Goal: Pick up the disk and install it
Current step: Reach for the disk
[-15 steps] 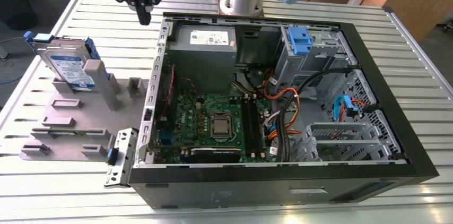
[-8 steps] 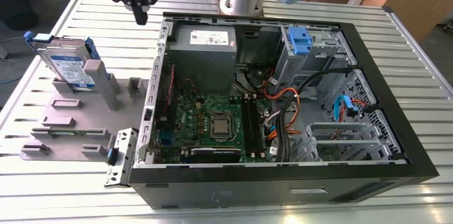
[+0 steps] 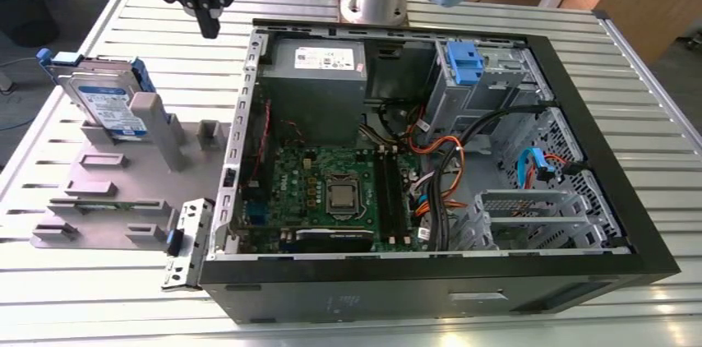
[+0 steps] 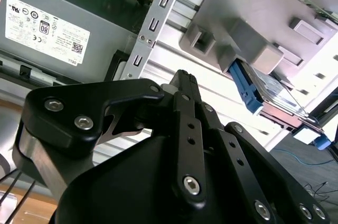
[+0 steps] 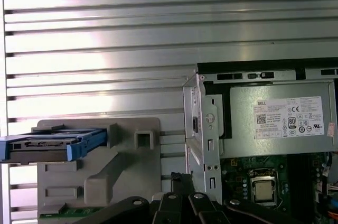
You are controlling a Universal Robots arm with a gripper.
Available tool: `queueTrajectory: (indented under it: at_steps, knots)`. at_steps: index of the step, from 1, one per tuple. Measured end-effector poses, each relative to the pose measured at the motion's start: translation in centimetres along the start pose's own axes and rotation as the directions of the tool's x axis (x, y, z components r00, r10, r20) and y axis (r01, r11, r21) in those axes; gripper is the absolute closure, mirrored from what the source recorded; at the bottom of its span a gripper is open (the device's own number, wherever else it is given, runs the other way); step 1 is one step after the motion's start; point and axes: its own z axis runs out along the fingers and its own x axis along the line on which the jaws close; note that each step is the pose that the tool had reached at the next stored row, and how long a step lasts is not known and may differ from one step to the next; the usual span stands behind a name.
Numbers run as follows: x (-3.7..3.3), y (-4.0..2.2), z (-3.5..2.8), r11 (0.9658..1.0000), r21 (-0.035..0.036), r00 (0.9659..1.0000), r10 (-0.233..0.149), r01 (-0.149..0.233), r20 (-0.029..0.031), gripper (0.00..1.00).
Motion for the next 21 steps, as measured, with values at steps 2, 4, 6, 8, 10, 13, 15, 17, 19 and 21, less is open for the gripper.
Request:
queueTrajectory:
  at_steps: [2,4,6,8,10,13,15,17,19,21]
  knots:
    - [0.25,-0.02,0.00,1.0000,0.0000,1.0000,0.000,0.000,0.0000,0.89]
    - [0.53,-0.04,-0.01,1.0000,-0.0001,1.0000,0.000,0.000,0.0000,0.89]
    - [0.80,-0.06,-0.02,1.0000,0.0000,1.0000,0.000,0.000,0.0000,0.89]
    - [1.08,-0.08,-0.02,1.0000,0.0000,1.0000,0.000,0.000,0.0000,0.89]
    - [1.38,-0.10,-0.03,1.0000,0.0000,1.0000,0.000,0.000,0.0000,0.89]
    - [1.81,-0.14,-0.04,1.0000,0.0000,1.0000,0.000,0.000,0.0000,0.89]
    - [2.09,-0.16,-0.05,1.0000,0.0000,1.0000,0.000,0.000,0.0000,0.89]
    - [2.37,-0.18,-0.05,1.0000,0.0000,1.0000,0.000,0.000,0.0001,0.89]
    - [2.63,-0.20,-0.05,1.0000,0.0000,1.0000,0.000,0.000,0.0000,0.89]
    - [2.90,-0.22,-0.06,1.0000,0.0000,1.0000,0.000,0.000,0.0000,0.89]
